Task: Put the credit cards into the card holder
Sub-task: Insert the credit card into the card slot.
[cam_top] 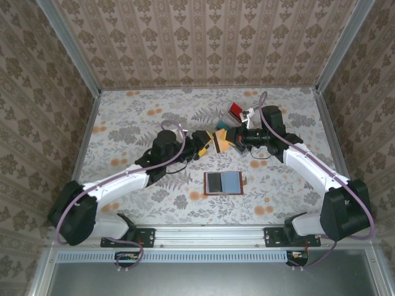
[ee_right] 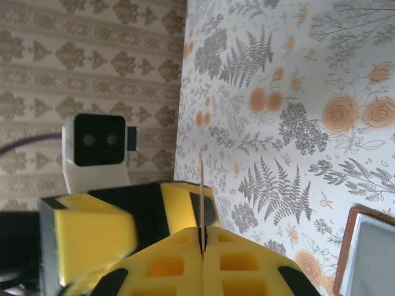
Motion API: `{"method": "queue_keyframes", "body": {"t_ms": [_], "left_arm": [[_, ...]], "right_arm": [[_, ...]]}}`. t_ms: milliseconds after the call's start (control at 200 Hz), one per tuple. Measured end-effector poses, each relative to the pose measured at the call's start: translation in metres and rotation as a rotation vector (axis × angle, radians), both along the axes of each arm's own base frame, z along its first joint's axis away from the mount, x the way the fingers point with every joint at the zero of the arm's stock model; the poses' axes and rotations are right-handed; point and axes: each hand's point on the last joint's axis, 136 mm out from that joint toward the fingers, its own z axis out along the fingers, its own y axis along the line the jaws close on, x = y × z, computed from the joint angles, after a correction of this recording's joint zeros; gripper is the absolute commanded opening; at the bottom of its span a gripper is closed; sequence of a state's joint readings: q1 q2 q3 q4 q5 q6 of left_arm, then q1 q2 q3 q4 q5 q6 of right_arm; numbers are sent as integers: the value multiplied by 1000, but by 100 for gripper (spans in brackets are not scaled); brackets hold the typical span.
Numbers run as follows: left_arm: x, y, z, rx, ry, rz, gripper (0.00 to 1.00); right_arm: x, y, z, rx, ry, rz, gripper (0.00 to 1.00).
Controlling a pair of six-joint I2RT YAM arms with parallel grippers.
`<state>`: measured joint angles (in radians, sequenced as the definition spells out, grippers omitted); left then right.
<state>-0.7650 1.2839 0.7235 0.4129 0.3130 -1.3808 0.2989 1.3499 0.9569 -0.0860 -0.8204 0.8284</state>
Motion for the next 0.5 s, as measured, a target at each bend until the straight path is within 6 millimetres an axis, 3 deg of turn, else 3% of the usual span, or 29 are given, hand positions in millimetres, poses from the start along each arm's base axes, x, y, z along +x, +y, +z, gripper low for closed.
{"method": "queue_keyframes", "body": {"t_ms": [245, 500], "left_arm": [[-11, 34, 21, 120, -144, 59, 67], [-12, 40, 28, 173, -257, 52, 66]], "right_arm": [[-27, 5, 31, -12, -307, 187, 2], [-52, -1, 42, -46, -544, 255, 2]]}}
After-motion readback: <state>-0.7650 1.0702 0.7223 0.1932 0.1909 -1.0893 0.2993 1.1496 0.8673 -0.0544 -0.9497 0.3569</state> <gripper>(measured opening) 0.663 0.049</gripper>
